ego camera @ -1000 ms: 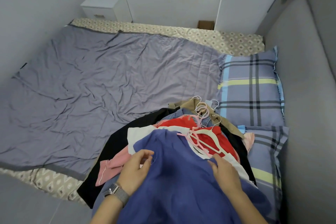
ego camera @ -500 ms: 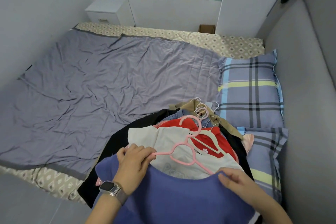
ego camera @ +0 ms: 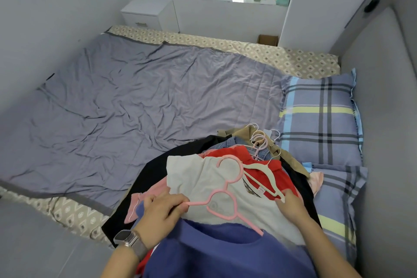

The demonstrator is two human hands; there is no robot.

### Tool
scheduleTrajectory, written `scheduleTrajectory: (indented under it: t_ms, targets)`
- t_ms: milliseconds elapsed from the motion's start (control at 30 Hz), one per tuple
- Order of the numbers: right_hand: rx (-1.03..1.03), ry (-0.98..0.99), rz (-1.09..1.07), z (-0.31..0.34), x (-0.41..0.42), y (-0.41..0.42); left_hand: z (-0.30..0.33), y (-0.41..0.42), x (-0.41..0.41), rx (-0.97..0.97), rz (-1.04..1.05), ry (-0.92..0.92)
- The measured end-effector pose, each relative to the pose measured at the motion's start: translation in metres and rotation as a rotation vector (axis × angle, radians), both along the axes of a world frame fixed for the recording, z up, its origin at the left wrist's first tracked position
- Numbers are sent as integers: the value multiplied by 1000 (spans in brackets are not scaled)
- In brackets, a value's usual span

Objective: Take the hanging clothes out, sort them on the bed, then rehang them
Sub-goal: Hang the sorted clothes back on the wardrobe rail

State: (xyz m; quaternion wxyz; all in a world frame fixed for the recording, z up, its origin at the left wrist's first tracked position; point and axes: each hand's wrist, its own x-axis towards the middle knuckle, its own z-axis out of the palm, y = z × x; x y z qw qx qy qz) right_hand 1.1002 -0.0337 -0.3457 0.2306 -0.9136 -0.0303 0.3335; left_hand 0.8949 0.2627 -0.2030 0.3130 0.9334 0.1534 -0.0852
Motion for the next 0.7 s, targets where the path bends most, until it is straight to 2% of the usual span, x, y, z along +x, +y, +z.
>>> scheduleTrajectory:
  t_ms: [100, 233, 367, 433, 533, 600, 700]
  targets:
    - [188, 65, 49, 27, -15, 14, -3, 10, -10, -97, -13, 14]
    - [491, 78, 5, 91, -60, 41, -6, 19, -27, -119, -15, -4]
    - [775, 323, 5, 159, -114, 71, 1, 30, -51, -141, -4, -39]
    - [771, 407, 127, 180, -140, 85, 5, 39, -71, -106, 32, -95]
    - [661, 491, 352, 199, -182, 112, 14, 57, -111, -45, 147, -222]
    - [627, 489, 476, 205, -210, 138, 22, 74, -143, -10, 233, -332]
    - [660, 484, 446, 223, -258, 187, 36, 104, -202, 42, 388, -454]
